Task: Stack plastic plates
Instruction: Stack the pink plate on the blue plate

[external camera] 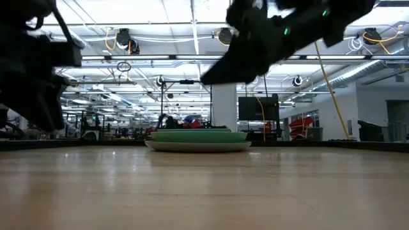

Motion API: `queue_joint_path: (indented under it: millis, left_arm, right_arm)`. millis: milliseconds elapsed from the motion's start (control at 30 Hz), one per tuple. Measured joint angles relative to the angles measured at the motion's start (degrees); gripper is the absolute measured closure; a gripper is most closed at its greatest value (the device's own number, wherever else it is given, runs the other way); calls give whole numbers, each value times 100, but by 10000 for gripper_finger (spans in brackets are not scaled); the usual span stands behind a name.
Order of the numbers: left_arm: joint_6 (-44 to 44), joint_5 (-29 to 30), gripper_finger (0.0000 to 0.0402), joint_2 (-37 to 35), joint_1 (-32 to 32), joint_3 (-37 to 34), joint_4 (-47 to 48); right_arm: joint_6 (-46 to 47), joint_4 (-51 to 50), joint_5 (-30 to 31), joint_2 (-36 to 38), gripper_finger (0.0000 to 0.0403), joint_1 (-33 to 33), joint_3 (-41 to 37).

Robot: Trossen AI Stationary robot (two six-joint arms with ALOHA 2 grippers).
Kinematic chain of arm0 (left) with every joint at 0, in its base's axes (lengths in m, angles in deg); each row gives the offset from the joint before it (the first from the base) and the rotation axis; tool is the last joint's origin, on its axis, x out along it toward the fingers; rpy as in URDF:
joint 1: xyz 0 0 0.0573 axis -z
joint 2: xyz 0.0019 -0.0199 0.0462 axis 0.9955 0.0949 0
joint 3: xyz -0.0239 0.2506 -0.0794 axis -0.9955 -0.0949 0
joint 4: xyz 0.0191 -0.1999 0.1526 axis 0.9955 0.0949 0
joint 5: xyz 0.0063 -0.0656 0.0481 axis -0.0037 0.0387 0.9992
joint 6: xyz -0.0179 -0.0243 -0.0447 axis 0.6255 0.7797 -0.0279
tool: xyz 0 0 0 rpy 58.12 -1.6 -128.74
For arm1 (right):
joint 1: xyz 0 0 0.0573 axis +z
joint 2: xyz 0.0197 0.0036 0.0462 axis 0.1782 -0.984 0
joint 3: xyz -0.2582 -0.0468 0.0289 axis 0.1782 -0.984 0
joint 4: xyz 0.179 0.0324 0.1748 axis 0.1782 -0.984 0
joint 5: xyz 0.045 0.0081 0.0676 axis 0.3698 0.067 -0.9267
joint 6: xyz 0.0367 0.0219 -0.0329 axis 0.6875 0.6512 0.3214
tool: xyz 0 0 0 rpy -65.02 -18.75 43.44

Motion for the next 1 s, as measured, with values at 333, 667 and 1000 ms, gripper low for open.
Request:
queue_joint_path:
  millis: [333,667,1000]
  left_arm:
    - [876,-1557,222,-2,540,1041,1329]
    - [2022,-1750,222,2,1815,1054,1824]
    - [2595,-1201,222,609,2395,1054,1797]
  right_arm:
    - [2241,66,751,95,307,343,5]
    - [2555,260,627,-832,307,190,833]
    - [1600,-1276,429,-1349,307,25,2279]
